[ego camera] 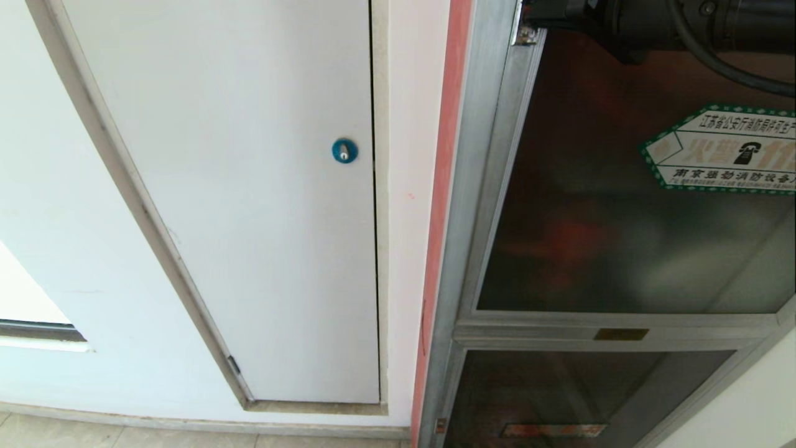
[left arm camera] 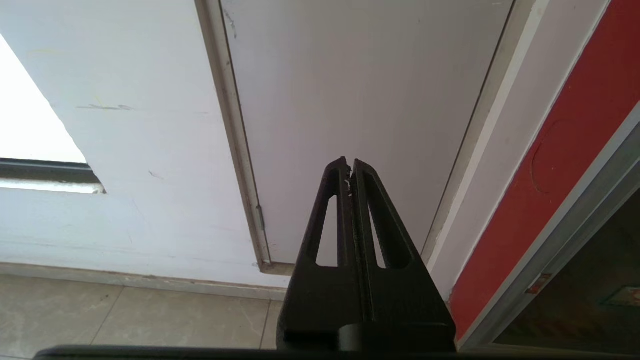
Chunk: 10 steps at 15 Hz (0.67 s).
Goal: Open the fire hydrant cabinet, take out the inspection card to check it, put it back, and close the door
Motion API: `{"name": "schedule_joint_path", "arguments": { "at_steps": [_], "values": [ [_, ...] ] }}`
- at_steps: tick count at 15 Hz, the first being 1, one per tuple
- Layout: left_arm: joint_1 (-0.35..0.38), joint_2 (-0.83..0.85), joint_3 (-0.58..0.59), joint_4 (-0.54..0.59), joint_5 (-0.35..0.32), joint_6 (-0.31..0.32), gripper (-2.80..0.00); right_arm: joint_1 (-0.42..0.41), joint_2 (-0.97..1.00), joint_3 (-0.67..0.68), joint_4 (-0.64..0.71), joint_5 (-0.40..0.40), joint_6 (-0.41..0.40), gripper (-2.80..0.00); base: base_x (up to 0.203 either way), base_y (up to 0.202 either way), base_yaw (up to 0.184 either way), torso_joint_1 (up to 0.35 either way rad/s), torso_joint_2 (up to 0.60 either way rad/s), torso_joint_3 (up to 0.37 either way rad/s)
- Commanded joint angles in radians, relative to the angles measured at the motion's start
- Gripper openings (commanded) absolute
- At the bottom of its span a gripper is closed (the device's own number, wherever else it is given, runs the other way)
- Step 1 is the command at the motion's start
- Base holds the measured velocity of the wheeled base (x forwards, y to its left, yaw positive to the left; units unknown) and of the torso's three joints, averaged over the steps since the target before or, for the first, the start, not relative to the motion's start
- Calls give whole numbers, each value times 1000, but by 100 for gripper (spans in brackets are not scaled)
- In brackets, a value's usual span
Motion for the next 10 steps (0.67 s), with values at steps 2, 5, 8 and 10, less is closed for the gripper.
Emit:
{"name": "schedule_joint_path", "arguments": {
  "at_steps": [2, 5, 8, 10],
  "values": [
    [0, 1, 20, -1, 0, -1, -280, -7, 0, -2, -2, -2, 2, -280, 0, 0, 0, 0, 0, 0],
    [0, 1, 20, -1, 0, -1, -280, -10, -1, -4, -3, -1, 2, -280, 0, 0, 0, 0, 0, 0],
    [0, 1, 20, -1, 0, -1, -280, -8, -4, -7, -3, 0, 3, -280, 0, 0, 0, 0, 0, 0],
    [0, 1, 20, -1, 0, -1, -280, -5, -6, -7, -3, -1, 2, -280, 0, 0, 0, 0, 0, 0]
  ]
}}
